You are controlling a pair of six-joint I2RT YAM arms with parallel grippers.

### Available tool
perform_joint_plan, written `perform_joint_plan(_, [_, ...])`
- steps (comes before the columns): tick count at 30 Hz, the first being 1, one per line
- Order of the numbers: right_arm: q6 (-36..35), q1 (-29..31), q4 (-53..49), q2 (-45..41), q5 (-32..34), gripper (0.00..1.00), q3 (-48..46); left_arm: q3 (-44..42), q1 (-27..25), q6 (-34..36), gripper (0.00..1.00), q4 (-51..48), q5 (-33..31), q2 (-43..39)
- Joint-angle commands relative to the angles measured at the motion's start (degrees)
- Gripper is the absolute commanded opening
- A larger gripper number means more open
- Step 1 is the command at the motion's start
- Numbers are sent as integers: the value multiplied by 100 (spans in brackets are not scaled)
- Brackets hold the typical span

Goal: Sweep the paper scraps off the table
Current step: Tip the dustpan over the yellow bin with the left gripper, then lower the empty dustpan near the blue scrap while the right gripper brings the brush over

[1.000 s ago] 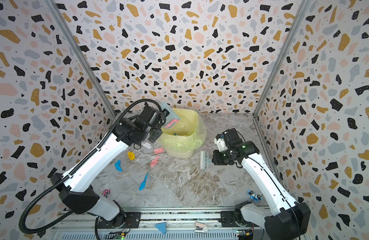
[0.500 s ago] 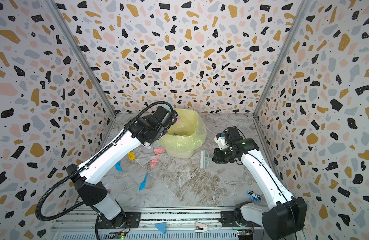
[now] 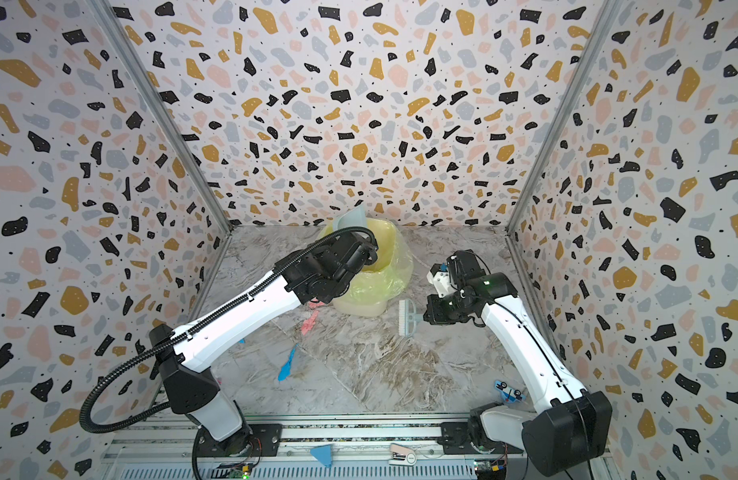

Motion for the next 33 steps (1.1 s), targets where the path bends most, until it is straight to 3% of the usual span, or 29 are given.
perform_joint_plan(1, [-73,-21,-124,-75,-113,0,127,94,14,92,6,239,-258,-62])
perform_joint_plan(9, [122,-3,49,-396,-323,0,-264,448,14,-564,7,-144,223,-123])
perform_joint_plan(15, [512,365,388,-808,-386,0,-730,350,21,-1200,8,-235,580,-477])
perform_joint_plan(26, [2164,2239,2261,-1310,-240,0,-1742,-1177,287,-2826,11,413,1989,-2330])
perform_joint_plan(33, [2763,3363,3658,-801,-251,0,-2002,-2438,667,-3726,11,530,2734,-3316])
